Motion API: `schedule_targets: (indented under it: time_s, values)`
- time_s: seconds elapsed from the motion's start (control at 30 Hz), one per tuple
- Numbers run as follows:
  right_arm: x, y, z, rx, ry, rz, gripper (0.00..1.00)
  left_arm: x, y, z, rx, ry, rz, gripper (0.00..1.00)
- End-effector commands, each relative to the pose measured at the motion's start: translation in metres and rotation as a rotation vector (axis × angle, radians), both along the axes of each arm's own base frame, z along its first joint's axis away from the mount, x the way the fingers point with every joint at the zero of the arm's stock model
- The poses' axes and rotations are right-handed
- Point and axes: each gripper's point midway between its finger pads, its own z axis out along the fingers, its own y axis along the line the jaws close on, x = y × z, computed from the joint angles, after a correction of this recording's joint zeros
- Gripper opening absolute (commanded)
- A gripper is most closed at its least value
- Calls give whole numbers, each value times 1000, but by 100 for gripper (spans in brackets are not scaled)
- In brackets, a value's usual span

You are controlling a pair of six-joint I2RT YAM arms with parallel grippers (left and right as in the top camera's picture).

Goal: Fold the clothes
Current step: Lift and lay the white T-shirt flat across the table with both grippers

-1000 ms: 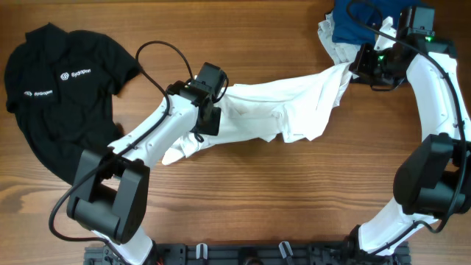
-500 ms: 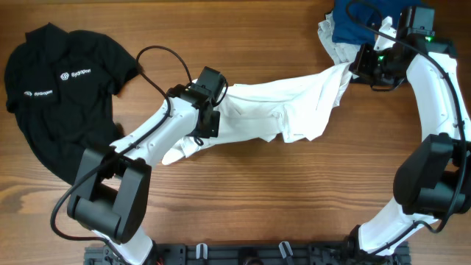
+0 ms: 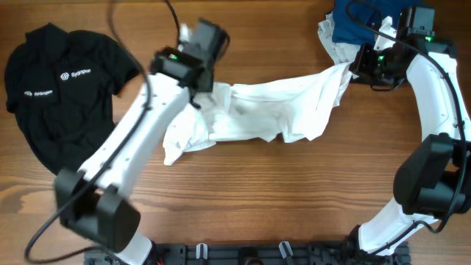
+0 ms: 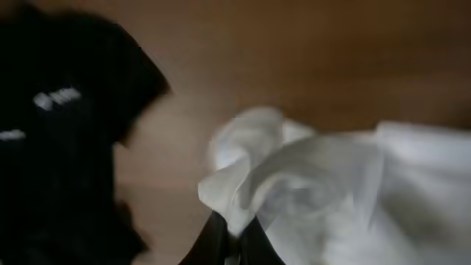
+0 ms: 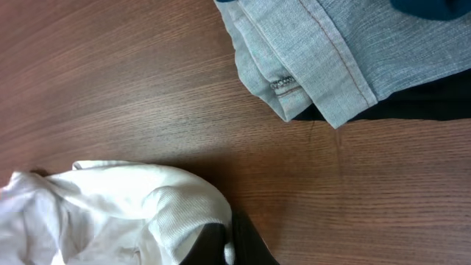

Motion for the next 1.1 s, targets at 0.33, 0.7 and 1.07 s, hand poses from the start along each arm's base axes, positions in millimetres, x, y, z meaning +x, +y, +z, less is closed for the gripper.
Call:
schedule_targets:
  time_s: [0.33, 0.7, 1.07]
  values:
    - [-6, -14, 179, -122, -370, -45, 4, -21, 169, 213, 6, -589, 450, 4]
    - [-106, -62, 339, -230, -748, -275, 4, -85, 224, 303, -50, -916, 601, 4]
    - [-196, -59, 378, -313, -852, -373, 4, -186, 213, 352, -146, -1092, 548, 4]
